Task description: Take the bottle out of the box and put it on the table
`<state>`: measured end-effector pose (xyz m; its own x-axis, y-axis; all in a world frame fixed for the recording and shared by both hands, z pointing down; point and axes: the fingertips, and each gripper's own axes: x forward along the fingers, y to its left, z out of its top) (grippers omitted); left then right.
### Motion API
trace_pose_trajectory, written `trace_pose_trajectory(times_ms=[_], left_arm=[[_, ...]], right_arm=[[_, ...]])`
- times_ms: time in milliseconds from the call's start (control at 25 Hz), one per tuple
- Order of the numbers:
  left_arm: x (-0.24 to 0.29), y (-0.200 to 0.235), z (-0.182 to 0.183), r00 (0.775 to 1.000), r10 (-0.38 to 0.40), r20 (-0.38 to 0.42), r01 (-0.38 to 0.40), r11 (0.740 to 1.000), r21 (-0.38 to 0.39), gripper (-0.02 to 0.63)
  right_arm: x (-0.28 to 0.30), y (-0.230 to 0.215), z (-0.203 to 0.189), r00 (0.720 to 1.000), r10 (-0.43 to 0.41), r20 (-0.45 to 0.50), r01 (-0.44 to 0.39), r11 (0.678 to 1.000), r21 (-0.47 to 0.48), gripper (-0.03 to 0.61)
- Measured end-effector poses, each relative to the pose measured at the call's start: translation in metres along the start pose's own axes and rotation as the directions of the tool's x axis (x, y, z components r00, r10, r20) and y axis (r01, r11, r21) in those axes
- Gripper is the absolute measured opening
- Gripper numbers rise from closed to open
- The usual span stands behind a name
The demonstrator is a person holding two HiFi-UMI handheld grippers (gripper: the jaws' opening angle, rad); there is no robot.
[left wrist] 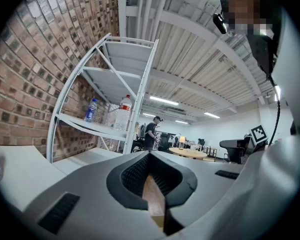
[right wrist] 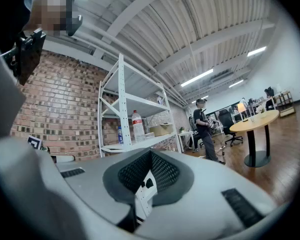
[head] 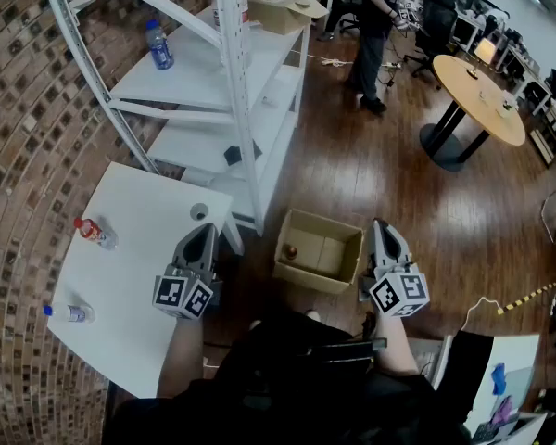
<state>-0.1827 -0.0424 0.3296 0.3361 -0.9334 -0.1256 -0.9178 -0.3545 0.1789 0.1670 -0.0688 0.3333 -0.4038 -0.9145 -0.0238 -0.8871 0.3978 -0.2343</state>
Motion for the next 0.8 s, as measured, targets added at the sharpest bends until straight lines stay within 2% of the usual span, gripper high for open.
trace_pose_trajectory(times_ms=[200,400,560,800], left_arm=[[0.003,0.001,0.001,0.999,-0.042,-0.001,0.042,0.999,-0.001,0.005],[0.014,-0.003,-0.005,0.997,-0.077,-0.029,0.077,0.997,-0.003,0.005],[0.036,-0.02,-0.007,0.997,-0.07,-0.036,0.071,0.997,0.021,0.005],[0.075,-0.043,0.0,0.999,-0.042,-0.006,0.042,0.998,0.043,0.005]], right_arm=[[-0.006,-0.001,-0.008,0.996,-0.073,-0.053,0.072,0.997,-0.016,0.005],[-0.014,-0.004,-0.015,0.994,-0.088,-0.06,0.088,0.996,0.0,0.005],[0.0,-0.03,-0.011,0.996,-0.071,-0.051,0.072,0.997,0.023,0.005],[0.035,-0.067,0.002,0.999,-0.004,-0.04,0.005,0.999,0.034,0.005]])
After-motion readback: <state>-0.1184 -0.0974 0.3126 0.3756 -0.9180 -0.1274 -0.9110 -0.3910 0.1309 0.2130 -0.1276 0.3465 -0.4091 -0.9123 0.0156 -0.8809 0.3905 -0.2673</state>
